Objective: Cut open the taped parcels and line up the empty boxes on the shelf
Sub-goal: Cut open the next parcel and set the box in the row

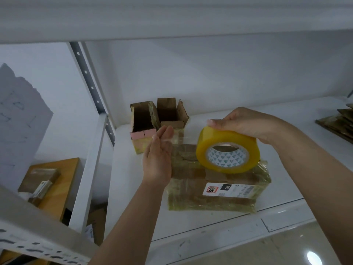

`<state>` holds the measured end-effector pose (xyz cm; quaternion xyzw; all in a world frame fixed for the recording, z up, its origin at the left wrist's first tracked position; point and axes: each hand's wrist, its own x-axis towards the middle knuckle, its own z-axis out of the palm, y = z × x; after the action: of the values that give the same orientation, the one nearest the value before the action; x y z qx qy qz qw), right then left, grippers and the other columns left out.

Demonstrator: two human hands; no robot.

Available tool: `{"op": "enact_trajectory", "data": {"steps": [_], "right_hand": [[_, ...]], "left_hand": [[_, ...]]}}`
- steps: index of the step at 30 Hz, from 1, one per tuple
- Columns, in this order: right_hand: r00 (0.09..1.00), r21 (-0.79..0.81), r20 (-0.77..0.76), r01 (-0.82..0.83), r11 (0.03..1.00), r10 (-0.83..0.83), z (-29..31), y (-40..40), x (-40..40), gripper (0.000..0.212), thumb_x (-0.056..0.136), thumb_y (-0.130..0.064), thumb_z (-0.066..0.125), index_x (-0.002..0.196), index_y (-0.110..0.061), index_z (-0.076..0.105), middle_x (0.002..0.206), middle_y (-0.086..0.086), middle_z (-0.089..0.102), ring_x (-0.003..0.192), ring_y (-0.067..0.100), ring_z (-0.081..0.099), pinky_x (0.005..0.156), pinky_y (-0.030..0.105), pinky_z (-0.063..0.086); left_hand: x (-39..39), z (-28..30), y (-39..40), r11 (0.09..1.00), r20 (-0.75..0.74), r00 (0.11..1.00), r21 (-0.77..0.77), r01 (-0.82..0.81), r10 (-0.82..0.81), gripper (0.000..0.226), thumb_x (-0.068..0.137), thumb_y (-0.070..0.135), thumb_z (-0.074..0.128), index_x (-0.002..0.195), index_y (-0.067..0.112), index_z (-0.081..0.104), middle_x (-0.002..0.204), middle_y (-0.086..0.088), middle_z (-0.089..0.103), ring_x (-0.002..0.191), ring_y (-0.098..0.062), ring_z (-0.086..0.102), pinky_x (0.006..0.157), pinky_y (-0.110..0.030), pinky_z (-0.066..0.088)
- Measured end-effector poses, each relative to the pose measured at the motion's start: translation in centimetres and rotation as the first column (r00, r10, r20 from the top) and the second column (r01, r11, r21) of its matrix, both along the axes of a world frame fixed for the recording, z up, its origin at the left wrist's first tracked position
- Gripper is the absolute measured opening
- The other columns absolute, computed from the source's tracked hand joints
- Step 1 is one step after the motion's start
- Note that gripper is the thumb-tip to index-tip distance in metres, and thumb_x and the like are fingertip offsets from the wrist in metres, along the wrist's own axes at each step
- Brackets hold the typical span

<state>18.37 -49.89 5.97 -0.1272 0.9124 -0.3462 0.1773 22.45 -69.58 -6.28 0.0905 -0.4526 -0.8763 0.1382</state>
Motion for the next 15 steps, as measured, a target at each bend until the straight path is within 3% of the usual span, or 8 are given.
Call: {"op": "enact_trajectory", "data": {"steps": [4,7,10,13,15], "right_hand": [[0.997,-0.134,0.063,0.045,0.99,-0.036,-0.9,0.6,0.5,0.069,0.053,-0.071,0.059,0.09,-0.015,0.074,0.081,0.004,0.076,0.086,0.028,0.072,0.092,0.044,0.054],[0.995,-0.17,0.008,0.097,0.981,-0.097,-1.3,0.4,0.7,0.076,0.051,-0.073,0.06,0.095,-0.013,0.074,0.082,0.004,0.076,0.086,0.027,0.072,0.091,0.042,0.054],[0.989,-0.188,-0.078,0.113,0.976,-0.129,-1.4,-0.4,0.8,0.094,0.045,-0.079,0.06,0.096,-0.001,0.073,0.081,0.01,0.075,0.082,0.031,0.072,0.082,0.04,0.056],[0.982,-0.204,-0.134,0.102,0.974,-0.131,-1.4,-1.4,1.1,0.106,0.043,-0.083,0.06,0.099,0.008,0.068,0.089,0.023,0.072,0.082,0.037,0.071,0.084,0.046,0.056],[0.98,-0.228,-0.143,0.105,0.968,-0.14,-1.6,-1.8,1.1,0.103,0.047,-0.081,0.061,0.097,0.009,0.068,0.088,0.023,0.071,0.079,0.035,0.071,0.082,0.045,0.057]], "left_hand": [[-0.3,-0.2,-1.0,0.999,0.013,0.999,0.034,0.035,-0.035,0.041,0.108,0.023,0.026,0.14,0.007,0.046,0.128,-0.004,0.064,0.122,-0.016,0.059,0.107,-0.03,0.042],[0.2,-1.0,-2.1,0.964,0.021,1.0,-0.265,0.0,0.005,0.034,0.108,0.025,0.029,0.132,0.017,0.052,0.119,0.007,0.067,0.116,-0.005,0.061,0.098,-0.022,0.046],[0.9,-2.5,-2.9,0.841,0.071,0.996,-0.541,0.0,0.046,0.044,0.106,0.035,0.03,0.143,0.017,0.045,0.129,0.007,0.059,0.125,-0.008,0.053,0.106,-0.025,0.038],[1.2,-4.3,-2.7,0.852,0.148,0.988,-0.52,0.053,0.03,0.047,0.106,0.035,0.029,0.149,0.015,0.037,0.137,0.001,0.054,0.13,-0.016,0.048,0.108,-0.029,0.035],[1.2,-5.1,-2.2,0.9,0.213,0.977,-0.42,0.114,-0.024,0.045,0.106,0.037,0.031,0.146,0.018,0.04,0.136,-0.003,0.057,0.127,-0.021,0.053,0.109,-0.041,0.04]]}}
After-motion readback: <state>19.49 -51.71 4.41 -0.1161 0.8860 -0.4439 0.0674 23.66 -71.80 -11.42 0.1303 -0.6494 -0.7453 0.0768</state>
